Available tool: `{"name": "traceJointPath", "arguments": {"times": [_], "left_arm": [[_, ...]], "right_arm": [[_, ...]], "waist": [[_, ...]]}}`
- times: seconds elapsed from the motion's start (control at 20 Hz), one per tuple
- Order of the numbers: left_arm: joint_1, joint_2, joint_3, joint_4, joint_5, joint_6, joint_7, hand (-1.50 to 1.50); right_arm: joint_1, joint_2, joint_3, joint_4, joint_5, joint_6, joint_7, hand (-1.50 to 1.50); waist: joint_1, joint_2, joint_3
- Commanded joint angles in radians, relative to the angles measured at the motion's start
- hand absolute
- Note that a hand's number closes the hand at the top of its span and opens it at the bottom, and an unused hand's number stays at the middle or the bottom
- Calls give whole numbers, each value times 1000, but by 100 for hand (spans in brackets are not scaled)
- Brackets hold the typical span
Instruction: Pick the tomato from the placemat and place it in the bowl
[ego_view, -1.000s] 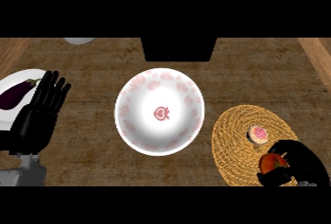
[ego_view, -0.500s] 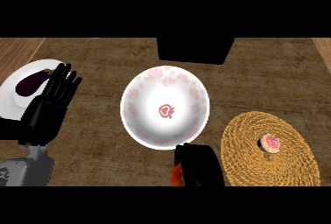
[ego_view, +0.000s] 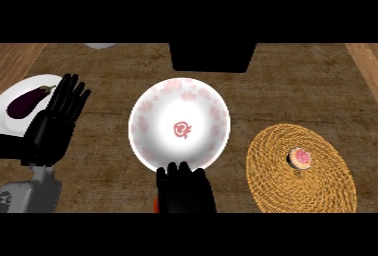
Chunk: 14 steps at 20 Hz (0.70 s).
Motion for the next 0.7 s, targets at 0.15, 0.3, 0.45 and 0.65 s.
{"name": "traceJointPath", "arguments": {"times": [0.15, 0.3, 0.45, 0.65], "left_arm": [[4, 17, 36, 23, 27, -27, -20, 0], [13, 13, 28, 12, 7, -15, -24, 0], [48, 1, 10, -14, 3, -30, -40, 0], [10, 22, 32, -18, 18, -21, 0, 0]], "right_arm": [[-169, 25, -61, -61, 71, 85, 310, 150], [-218, 25, -141, -49, 51, 73, 312, 150], [-251, 25, -189, -5, 61, 30, 316, 150], [-319, 25, -293, 70, 57, 6, 278, 150]], "waist": [[-25, -4, -1], [-23, 0, 0], [-16, 2, 1], [-16, 6, 2]]}}
